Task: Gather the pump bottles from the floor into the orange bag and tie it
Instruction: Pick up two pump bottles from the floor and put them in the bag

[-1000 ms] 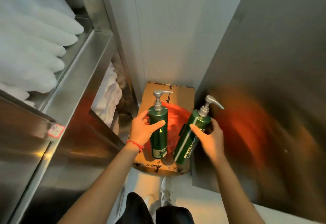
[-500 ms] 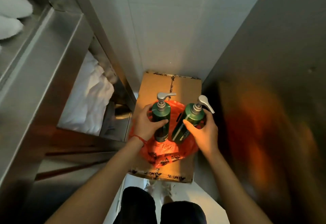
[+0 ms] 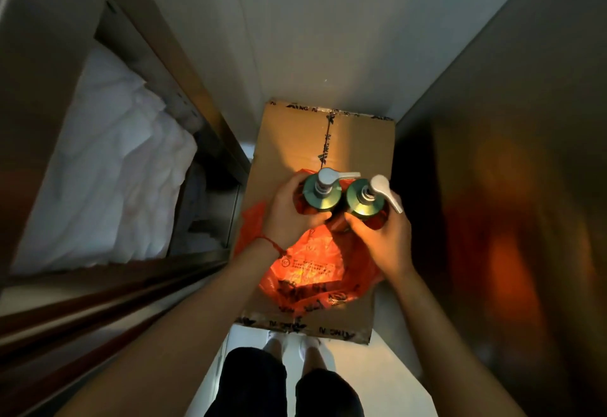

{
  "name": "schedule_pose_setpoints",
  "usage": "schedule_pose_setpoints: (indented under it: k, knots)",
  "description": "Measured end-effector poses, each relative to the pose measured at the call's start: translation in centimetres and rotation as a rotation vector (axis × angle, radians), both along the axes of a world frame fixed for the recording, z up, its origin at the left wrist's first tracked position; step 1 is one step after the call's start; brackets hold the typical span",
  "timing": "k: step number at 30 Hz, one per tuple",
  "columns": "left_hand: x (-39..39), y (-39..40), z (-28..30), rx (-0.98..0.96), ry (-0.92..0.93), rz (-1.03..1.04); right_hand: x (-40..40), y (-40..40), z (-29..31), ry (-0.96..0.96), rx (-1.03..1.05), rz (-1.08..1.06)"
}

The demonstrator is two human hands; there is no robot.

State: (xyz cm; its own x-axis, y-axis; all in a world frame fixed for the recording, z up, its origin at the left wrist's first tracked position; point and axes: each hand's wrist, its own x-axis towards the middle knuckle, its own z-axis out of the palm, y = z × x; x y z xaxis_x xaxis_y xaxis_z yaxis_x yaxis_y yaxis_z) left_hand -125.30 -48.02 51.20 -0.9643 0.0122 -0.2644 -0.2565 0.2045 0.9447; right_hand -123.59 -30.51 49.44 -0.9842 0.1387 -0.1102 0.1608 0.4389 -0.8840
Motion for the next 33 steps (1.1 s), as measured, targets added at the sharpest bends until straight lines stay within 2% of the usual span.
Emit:
schedule_pose_setpoints:
  k: [13, 24, 33]
  knots:
    - [0.8, -0.2, -1.3, -0.085, 0.062, -0.029, 0.9, 0.0, -0.1, -0.056, -0.039, 0.007]
    - [1.8, -0.6, -0.6, -0.028, 0.014, -0.028, 1.8, -0.1, 0.6, -0.075, -0.020, 0.011]
    - [2.1, -0.7, -0.2, -0.099, 0.036, -0.012, 2.4, -0.1, 1.0, -0.075, -0.002, 0.003]
